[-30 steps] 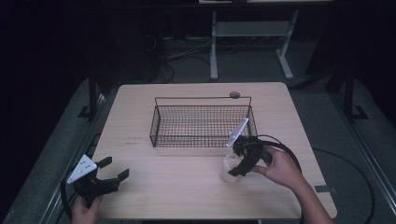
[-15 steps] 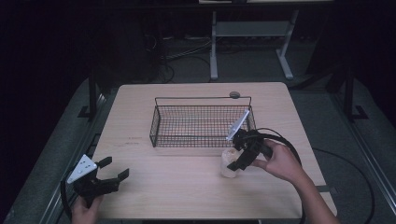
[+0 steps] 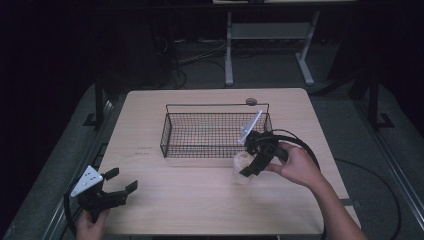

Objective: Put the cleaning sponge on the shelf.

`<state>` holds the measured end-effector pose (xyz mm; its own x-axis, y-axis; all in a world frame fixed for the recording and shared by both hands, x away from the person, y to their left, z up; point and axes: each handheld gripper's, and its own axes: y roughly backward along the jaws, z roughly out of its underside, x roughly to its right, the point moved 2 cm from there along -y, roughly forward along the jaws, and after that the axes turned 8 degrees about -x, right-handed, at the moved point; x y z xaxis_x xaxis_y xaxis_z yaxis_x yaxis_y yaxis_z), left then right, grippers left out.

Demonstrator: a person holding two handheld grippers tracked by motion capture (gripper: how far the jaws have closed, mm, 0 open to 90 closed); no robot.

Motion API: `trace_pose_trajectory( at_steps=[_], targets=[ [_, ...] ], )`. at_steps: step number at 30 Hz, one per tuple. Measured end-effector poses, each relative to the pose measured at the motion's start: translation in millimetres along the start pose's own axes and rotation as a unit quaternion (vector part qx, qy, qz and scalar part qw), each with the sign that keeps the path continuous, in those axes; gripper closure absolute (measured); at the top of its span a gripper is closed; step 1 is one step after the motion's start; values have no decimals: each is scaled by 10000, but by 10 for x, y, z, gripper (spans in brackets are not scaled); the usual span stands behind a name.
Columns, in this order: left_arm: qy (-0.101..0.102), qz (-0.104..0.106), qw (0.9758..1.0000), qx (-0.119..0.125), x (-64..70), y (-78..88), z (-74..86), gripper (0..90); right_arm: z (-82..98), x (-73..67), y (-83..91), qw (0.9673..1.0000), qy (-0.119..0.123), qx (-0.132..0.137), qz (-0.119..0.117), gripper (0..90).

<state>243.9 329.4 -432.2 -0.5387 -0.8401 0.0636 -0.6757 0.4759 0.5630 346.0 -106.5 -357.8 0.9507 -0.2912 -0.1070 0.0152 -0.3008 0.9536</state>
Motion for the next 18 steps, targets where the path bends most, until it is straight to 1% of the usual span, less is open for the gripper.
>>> trace_pose_trajectory(
  at_steps=[18],
  targets=[
    [-8,1,10000,12,-5,4,-4,138,-122,61,131,10000,10,-52,12,277]
  ],
)
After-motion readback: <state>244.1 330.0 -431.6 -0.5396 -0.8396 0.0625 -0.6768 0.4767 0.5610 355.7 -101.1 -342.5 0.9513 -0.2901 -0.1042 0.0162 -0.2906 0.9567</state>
